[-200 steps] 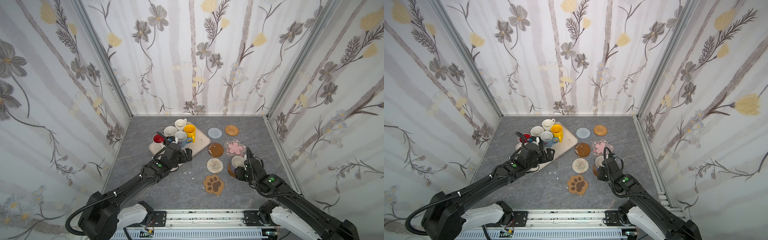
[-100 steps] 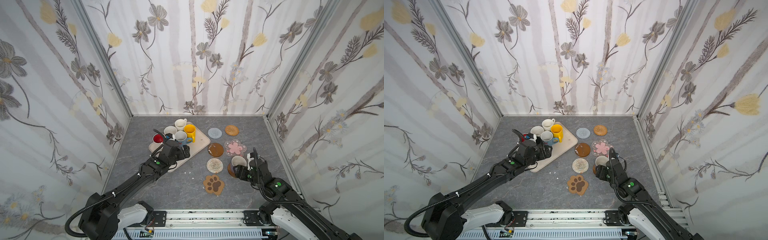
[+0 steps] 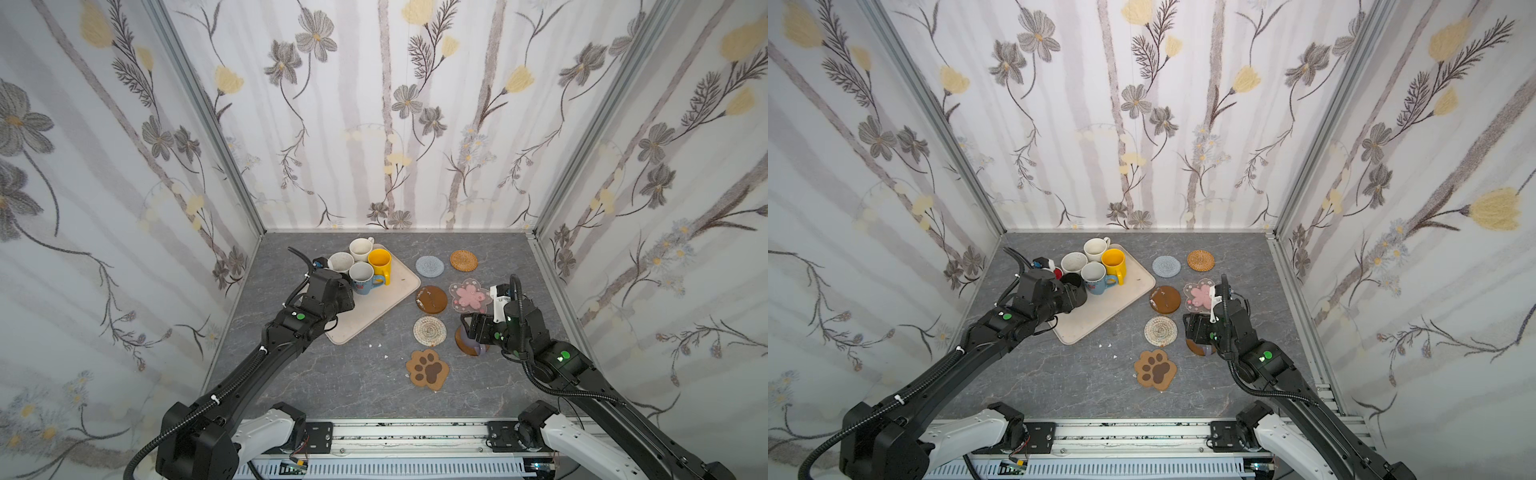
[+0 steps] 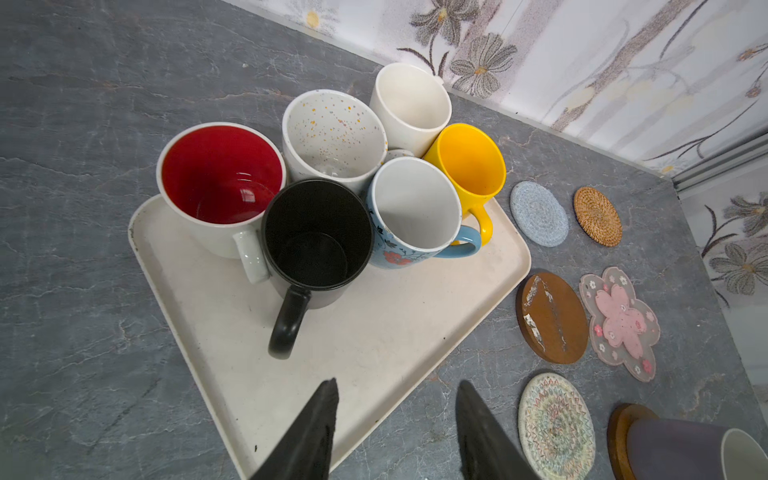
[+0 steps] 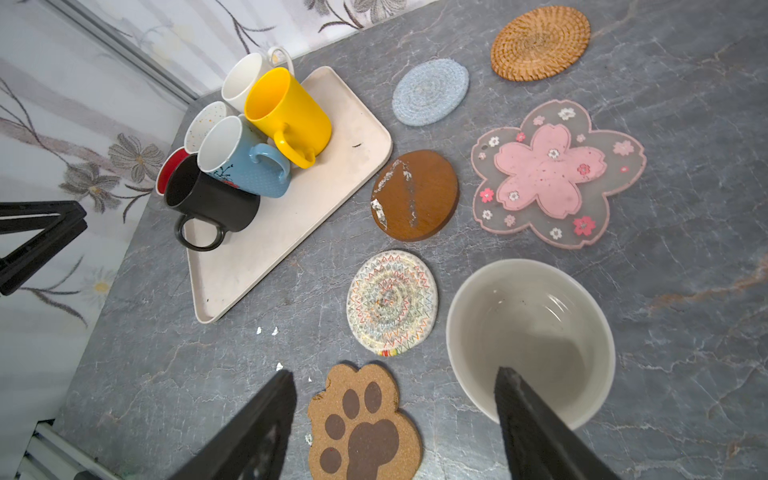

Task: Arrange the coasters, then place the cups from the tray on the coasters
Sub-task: 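Raise the open right gripper off the lavender mug while left gripper reaches the black mug, then close the left gripper on the black mug's handle and lift it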

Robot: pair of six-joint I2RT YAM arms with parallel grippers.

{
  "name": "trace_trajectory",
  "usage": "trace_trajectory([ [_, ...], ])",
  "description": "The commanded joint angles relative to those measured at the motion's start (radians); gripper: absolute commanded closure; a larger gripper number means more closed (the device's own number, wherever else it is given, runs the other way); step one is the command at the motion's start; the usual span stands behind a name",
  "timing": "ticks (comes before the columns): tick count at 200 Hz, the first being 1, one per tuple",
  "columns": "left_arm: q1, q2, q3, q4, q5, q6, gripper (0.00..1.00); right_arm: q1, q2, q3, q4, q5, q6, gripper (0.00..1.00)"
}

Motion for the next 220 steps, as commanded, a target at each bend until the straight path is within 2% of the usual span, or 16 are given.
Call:
trace_trajectory([
  [1,0.027,0.028,0.026,-0.098,0.041,0.088,0.55,0.000,0.039,0.035,0.098,-0.061,-0.086,0.21],
  [19,0.053,0.046,0.015,-0.106,0.044,0.110,0.52,0.000,0.073,0.069,0.147,-0.093,-0.106,0.18],
  [47,0.079,0.084,0.007,-0.106,0.040,0.146,0.39,-0.002,0.131,0.104,0.193,-0.138,-0.138,0.15],
  [62,0.093,0.114,0.004,-0.112,0.025,0.150,0.37,-0.004,0.157,0.112,0.211,-0.162,-0.149,0.15],
  [100,0.108,0.206,0.023,-0.110,0.021,0.168,0.53,-0.008,0.187,0.111,0.247,-0.196,-0.158,0.15],
  [167,0.116,0.391,0.121,-0.124,0.025,0.204,0.59,-0.036,0.177,0.076,0.287,-0.239,-0.162,0.16],
  [220,0.117,0.465,0.158,-0.130,-0.005,0.196,0.65,-0.063,0.163,0.060,0.296,-0.275,-0.171,0.16],
])
